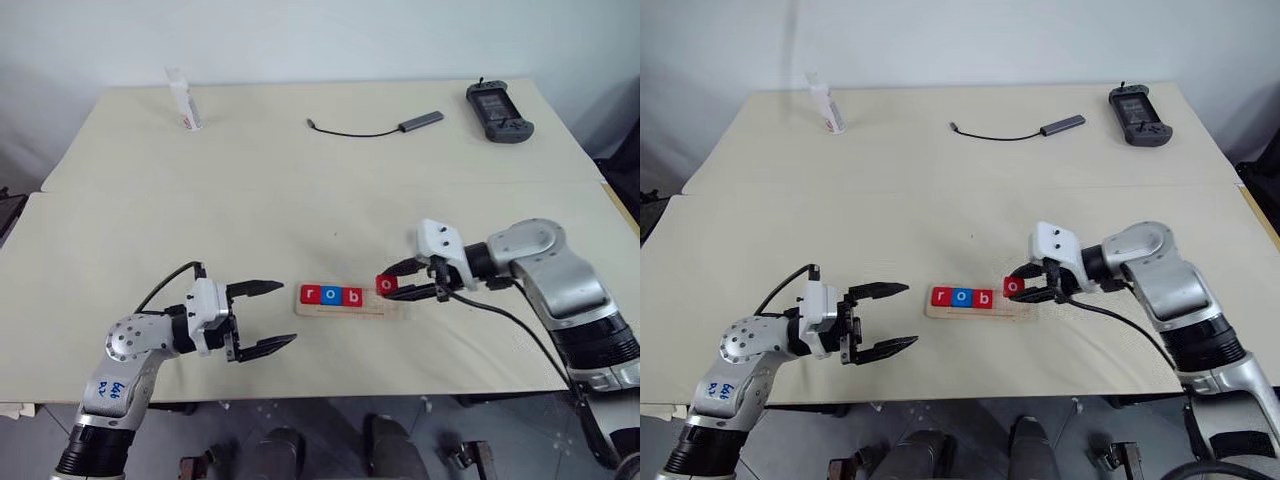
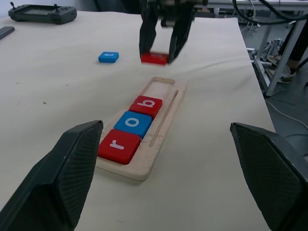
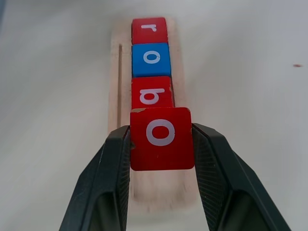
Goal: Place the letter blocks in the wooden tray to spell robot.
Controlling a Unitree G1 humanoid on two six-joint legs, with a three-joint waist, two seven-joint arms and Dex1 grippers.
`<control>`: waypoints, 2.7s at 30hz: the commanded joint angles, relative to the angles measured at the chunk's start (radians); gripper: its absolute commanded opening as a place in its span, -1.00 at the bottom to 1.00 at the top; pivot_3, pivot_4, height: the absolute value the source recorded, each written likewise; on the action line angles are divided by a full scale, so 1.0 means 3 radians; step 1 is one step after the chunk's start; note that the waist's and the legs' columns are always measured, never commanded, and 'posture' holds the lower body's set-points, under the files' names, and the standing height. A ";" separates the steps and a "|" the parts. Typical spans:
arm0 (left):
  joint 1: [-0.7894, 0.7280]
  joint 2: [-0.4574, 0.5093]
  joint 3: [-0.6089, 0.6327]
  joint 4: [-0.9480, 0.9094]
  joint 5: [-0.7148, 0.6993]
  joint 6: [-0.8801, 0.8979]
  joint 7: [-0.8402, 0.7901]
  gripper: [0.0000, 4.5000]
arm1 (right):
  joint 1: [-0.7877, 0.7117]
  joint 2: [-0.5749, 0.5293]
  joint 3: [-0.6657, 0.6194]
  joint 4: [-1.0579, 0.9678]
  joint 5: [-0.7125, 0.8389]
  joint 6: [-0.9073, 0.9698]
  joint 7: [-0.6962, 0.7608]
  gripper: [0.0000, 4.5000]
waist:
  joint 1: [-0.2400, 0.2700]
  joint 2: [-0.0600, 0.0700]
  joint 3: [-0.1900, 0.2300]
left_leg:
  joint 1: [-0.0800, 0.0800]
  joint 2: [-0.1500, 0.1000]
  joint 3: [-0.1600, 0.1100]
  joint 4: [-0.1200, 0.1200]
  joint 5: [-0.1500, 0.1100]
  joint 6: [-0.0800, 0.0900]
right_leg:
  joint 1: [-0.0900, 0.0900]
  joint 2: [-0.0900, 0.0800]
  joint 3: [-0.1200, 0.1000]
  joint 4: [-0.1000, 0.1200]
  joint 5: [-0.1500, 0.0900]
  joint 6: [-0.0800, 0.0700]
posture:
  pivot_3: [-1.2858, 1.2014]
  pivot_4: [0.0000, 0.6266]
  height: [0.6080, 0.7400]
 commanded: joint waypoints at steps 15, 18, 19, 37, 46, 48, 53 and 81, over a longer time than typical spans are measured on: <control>0.0011 -0.0017 0.0035 -0.0041 0.0032 -0.0120 0.0128 1.00 | -0.0055 0.0027 -0.0142 0.0004 0.0016 0.0054 -0.0144 0.98 | -0.0022 0.0000 0.0000 | 0.0000 0.0002 0.0000 -0.0001 0.0000 0.0000 | -0.0001 0.0002 -0.0001 0.0000 0.0000 0.0000 | 0.03 -0.52 1.00; 0.0001 -0.0016 0.0035 -0.0013 0.0035 -0.0133 0.0124 1.00 | -0.0002 -0.0072 -0.0234 -0.0007 0.0055 0.0065 -0.0139 0.78 | -0.0013 0.0000 0.0000 | 0.0000 0.0002 0.0000 -0.0001 0.0000 0.0000 | 0.0000 0.0002 -0.0001 -0.0001 0.0000 0.0000 | 0.03 -0.52 1.00; -0.0003 -0.0014 0.0035 -0.0007 0.0035 -0.0136 0.0122 1.00 | 0.0034 -0.0119 -0.0253 -0.0012 0.0062 0.0057 -0.0121 0.66 | -0.0009 0.0000 0.0000 | 0.0000 0.0002 0.0000 -0.0001 0.0000 0.0000 | 0.0000 0.0002 -0.0001 -0.0001 0.0000 0.0000 | 0.03 -0.52 1.00; -0.0102 0.0000 0.0019 0.0054 0.0036 -0.0139 0.0123 1.00 | 0.0126 -0.0011 -0.0021 0.0033 -0.0057 -0.0103 -0.0194 -1.00 | -0.0024 0.0000 0.0000 | 0.0000 0.0003 0.0002 -0.0001 0.0000 0.0000 | -0.0001 0.0002 0.0000 -0.0001 0.0000 0.0000 | 0.03 -0.52 1.00; -0.0019 0.0010 0.0049 -0.0021 0.0034 -0.0134 0.0189 1.00 | 0.0051 0.0132 0.0059 -0.0048 -0.0044 -0.0024 -0.0179 -1.00 | -0.0043 0.0000 0.0000 | 0.0000 0.0003 0.0001 -0.0001 0.0000 0.0000 | -0.0001 0.0003 0.0000 -0.0001 0.0000 0.0000 | 0.03 -0.52 1.00; -0.0023 0.0008 0.0045 -0.0019 0.0037 -0.0134 0.0195 1.00 | 0.0051 0.0122 0.0046 -0.0047 -0.0054 -0.0025 -0.0182 -1.00 | -0.0043 0.0000 0.0000 | 0.0000 0.0003 0.0001 -0.0001 0.0000 0.0000 | -0.0001 0.0003 -0.0001 -0.0001 0.0000 0.0000 | 0.03 -0.52 1.00; -0.0043 -0.0003 0.0023 0.0017 0.0042 -0.0148 0.0180 1.00 | 0.0226 -0.0104 -0.0308 -0.0214 0.0120 0.0009 -0.0206 -1.00 | -0.0021 0.0000 0.0000 | -0.0001 0.0002 0.0000 -0.0001 0.0000 0.0000 | -0.0001 0.0002 -0.0001 -0.0001 0.0000 0.0000 | 0.03 -0.52 1.00; -0.0552 -0.0097 -0.0001 0.0657 0.0026 -0.0201 -0.0042 1.00 | 0.2140 0.0454 -0.2317 -0.0668 0.0745 -0.0639 -0.1803 0.98 | -0.0025 0.0002 -0.0002 | 0.0013 0.0007 0.0018 0.0000 -0.0002 0.0002 | 0.0002 0.0006 0.0010 0.0006 0.0001 0.0002 | 0.03 -0.52 1.00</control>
